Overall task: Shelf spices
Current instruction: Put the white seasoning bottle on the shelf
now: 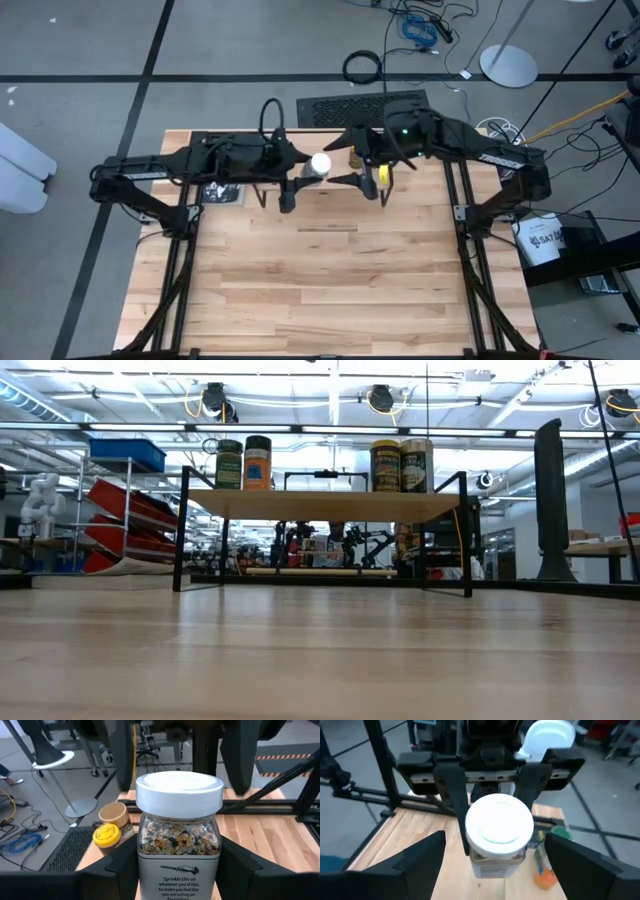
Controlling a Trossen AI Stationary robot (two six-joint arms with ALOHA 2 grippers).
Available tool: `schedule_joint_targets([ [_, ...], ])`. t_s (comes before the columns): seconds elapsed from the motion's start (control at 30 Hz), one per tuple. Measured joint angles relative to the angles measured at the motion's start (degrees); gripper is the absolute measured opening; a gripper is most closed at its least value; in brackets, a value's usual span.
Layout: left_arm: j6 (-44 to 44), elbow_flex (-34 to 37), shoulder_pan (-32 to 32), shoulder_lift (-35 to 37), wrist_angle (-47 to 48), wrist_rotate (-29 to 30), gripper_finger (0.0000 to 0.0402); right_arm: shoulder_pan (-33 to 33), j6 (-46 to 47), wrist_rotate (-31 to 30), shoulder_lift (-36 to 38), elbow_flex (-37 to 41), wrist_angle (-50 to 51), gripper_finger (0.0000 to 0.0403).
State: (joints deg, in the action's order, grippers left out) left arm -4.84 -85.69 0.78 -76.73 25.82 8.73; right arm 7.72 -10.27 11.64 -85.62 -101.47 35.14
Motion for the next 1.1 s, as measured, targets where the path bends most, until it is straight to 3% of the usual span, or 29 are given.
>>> schedule_joint_targets([
  [0.93, 0.22, 0.04, -0.03, -1.42, 0.69, -2.54, 0.0202, 0.55, -3.73, 3.65, -3.51, 0.04, 0.27, 0.0311],
  [1.1, 0.22, 0.04, -0.04, -1.42, 0.87, -2.56, 0.0202, 0.55, -3.93, 3.52, -3.50, 0.04, 0.11, 0.0272],
])
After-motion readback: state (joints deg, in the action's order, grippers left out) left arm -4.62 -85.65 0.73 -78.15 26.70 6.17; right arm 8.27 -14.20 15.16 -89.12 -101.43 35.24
